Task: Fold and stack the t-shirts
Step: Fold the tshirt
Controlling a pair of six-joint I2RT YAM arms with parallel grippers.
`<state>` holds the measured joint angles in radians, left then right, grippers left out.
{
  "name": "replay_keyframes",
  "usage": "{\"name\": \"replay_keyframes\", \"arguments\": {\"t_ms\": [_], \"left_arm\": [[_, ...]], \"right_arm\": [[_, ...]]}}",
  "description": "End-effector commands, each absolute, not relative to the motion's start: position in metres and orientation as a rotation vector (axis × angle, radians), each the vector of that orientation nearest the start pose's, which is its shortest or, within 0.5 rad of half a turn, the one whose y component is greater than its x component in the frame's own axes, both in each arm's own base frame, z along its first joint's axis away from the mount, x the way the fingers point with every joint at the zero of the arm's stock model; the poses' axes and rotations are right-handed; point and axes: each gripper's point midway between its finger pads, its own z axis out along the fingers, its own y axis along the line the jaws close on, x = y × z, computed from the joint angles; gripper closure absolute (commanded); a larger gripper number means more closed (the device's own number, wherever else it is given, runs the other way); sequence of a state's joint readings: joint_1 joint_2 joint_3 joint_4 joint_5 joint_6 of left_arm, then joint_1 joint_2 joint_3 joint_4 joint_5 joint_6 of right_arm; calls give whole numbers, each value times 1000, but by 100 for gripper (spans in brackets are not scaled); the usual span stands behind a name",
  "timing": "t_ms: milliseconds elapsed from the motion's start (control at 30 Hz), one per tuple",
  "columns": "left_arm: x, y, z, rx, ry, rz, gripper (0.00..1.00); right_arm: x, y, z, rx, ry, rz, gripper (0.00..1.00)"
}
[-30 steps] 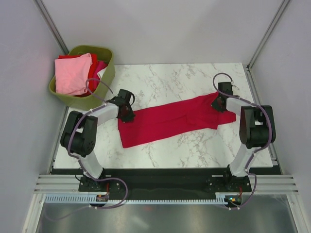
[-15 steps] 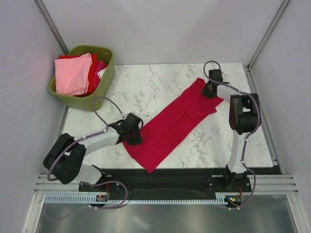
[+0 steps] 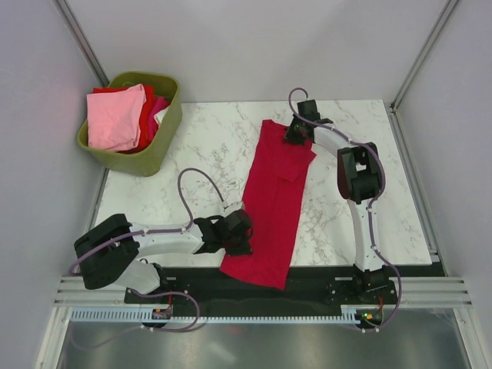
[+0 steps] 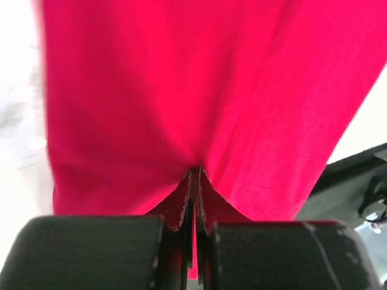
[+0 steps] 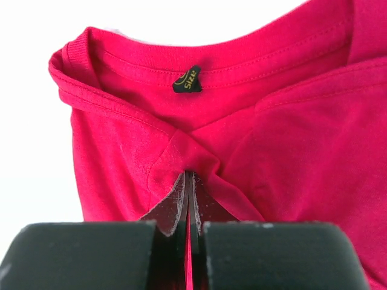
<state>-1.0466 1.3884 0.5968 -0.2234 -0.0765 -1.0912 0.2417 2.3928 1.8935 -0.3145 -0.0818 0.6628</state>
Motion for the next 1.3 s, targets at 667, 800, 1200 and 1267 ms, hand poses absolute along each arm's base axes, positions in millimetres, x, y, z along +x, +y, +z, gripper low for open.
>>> {"name": "replay_keyframes", "arguments": {"t_ms": [667, 800, 1200, 1267], "left_arm": [[171, -274, 128, 42, 2379, -766, 63], [172, -258, 121, 8, 2385, -770, 56], [171, -229, 95, -69, 2434, -754, 51], [170, -226, 91, -75, 2445, -747, 51]], "right_arm": [[506, 166, 136, 187, 2328, 595, 59], [486, 139, 115, 246, 2364, 552, 57], [471, 114, 66, 346, 2435, 530, 50], [476, 114, 58, 362, 2446, 536, 50]]}}
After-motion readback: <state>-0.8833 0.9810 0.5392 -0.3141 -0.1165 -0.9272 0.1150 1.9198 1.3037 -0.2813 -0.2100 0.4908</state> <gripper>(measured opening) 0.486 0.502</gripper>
